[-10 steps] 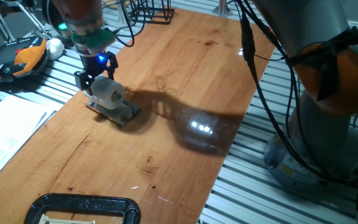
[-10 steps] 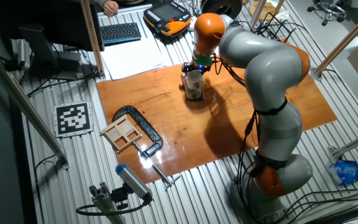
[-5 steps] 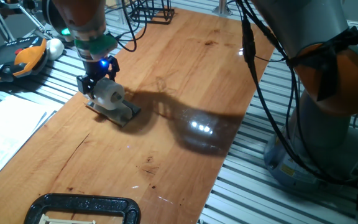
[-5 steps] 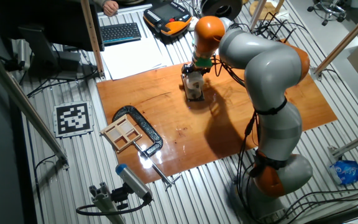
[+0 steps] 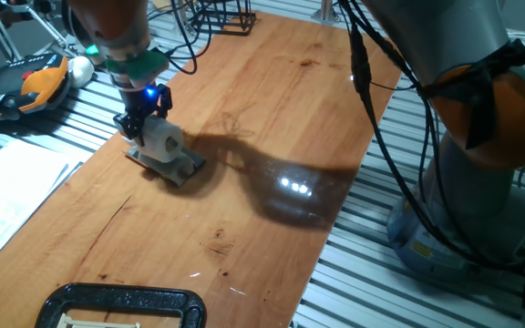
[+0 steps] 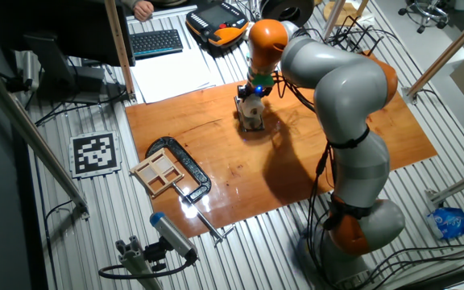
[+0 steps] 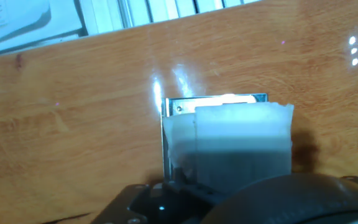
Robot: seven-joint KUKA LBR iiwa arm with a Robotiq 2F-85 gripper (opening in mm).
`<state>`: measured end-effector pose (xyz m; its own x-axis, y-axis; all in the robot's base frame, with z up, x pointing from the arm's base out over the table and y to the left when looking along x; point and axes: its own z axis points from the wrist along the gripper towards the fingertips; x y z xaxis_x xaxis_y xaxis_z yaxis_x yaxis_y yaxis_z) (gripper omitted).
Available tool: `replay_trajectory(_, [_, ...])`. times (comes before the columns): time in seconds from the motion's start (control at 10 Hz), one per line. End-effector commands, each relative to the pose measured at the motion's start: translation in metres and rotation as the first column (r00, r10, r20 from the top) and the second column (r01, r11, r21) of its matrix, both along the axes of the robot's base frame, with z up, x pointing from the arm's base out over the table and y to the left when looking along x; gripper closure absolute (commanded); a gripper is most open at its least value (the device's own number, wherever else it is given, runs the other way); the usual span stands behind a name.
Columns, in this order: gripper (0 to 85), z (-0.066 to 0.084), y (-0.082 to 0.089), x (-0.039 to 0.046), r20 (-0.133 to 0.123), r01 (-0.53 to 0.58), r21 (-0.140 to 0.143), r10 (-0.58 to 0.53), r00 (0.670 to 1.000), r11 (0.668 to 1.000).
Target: Take the roll of paper down from the shelf
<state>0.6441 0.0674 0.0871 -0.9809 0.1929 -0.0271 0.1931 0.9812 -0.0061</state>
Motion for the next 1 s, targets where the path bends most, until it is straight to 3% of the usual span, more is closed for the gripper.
replay_trajectory(0.0, [68.0, 0.004, 0.001, -0.0017, -0.002, 0.001, -0.004, -0.001, 1.0, 1.0])
replay_trajectory(0.4, [68.0, 0.008, 0.004, -0.0142, 0.012, 0.007, -0.018, -0.007, 1.0, 1.0])
replay_trajectory(0.9, [68.0, 0.006, 0.008, -0.0446, 0.0, 0.02, -0.017, -0.02, 1.0, 1.0])
